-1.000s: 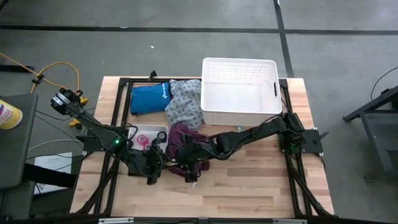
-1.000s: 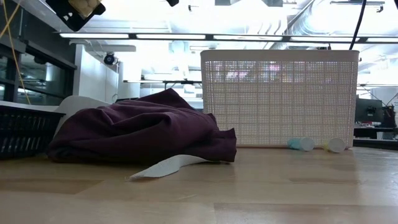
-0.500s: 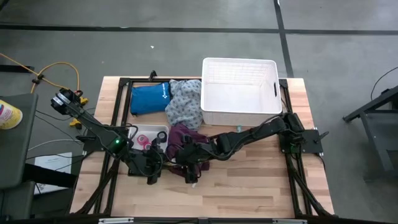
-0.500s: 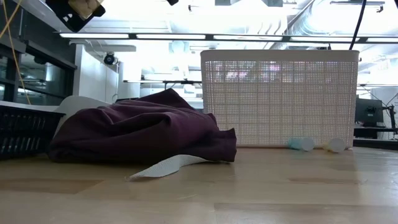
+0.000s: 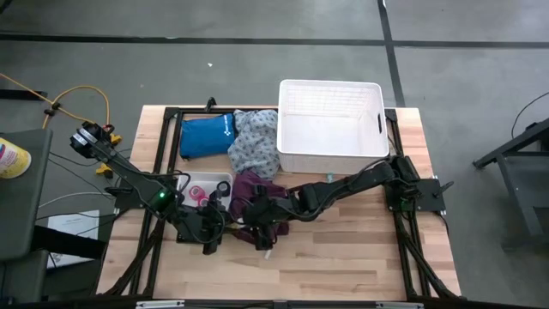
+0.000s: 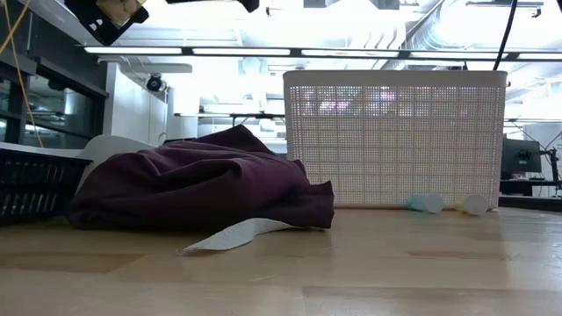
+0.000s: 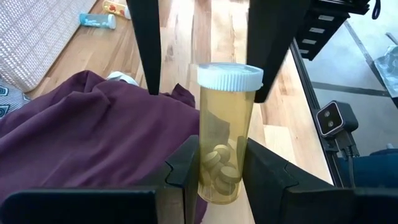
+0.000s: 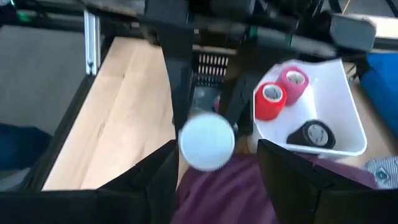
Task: Pick & place medical supplies in basket/bin
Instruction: Put the bottom yellow pill bottle into the black bin
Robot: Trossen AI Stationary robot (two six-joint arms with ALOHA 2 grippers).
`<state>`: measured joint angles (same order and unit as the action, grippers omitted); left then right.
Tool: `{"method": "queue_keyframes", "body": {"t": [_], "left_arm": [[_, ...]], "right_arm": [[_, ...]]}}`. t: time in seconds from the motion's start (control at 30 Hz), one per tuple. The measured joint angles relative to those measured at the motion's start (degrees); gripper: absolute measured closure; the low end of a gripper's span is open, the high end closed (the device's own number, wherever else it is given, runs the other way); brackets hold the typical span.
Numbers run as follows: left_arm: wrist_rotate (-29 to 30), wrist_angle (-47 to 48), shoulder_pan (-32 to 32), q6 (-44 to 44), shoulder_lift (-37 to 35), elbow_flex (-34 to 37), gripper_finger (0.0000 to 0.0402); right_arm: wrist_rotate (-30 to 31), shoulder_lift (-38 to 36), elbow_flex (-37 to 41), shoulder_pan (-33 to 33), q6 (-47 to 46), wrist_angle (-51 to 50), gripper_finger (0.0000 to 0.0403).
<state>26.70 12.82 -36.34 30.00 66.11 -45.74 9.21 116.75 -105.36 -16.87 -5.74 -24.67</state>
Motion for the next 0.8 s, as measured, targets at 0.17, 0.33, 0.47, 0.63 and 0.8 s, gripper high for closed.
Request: {"method": "queue_keyframes", "body": {"t": [0.17,0.33,0.47,0.63,0.8], "left_arm": [[-0.2,0.0,0.0,0.0,0.0,0.0,0.0306],[-0.2,0.0,0.0,0.0,0.0,0.0,0.0306],[-0.2,0.0,0.0,0.0,0.0,0.0,0.0306],[-0.2,0.0,0.0,0.0,0.0,0.0,0.0306],[-0.2,0.0,0.0,0.0,0.0,0.0,0.0306]], "right_arm": [[-0.2,0.0,0.0,0.0,-0.8,-4.2,0.0197],[-0.4,0.0,0.0,0.0,-4.7,-9.8,0.0197],[-1.9,0.0,0.0,0.0,-7.8,-14.2,0.0197],[-4.5,0.0,0.0,0.0,-9.5,-16.7,0.0197],[-4.8,0.0,0.0,0.0,-9.5,-16.1,0.0197]]}}
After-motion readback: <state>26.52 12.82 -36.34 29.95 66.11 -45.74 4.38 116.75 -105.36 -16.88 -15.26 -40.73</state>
